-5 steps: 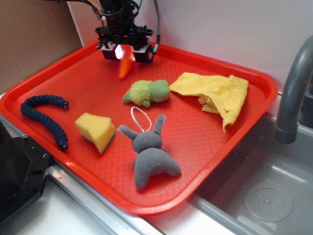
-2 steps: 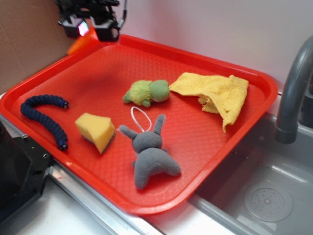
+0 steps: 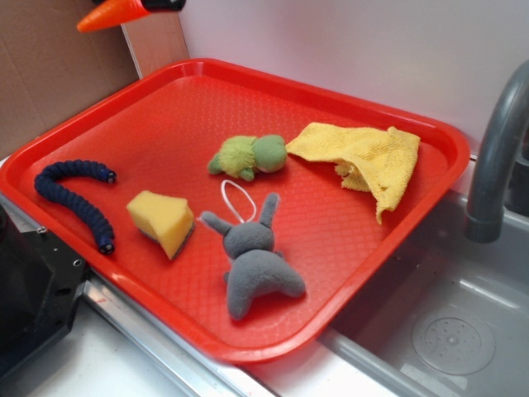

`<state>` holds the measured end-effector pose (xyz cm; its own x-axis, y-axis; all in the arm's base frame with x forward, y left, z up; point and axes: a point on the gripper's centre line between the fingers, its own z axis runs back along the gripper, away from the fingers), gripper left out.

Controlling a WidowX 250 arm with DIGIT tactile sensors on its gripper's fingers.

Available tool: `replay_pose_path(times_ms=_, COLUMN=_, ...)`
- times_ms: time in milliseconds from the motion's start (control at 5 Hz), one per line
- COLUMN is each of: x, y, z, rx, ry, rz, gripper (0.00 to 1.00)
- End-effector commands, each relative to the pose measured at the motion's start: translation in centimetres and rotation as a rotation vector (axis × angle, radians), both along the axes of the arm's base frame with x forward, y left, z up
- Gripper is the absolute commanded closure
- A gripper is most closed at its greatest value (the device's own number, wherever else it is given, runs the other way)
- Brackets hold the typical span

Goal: Grab the carrot.

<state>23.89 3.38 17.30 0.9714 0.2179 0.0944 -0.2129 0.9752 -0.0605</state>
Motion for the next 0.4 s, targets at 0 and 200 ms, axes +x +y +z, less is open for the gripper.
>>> replay_pose_path(times_ms=0, x=-0.62, y=4.04, z=3.79, rx=0.07, ry=-0.088, rz=0.06, gripper=1.0)
replay_pose_path(times_ms=200, x=-0.16, y=4.48, z=3.09, rx=0.079, ry=-0.083, rz=0.057, gripper=1.0)
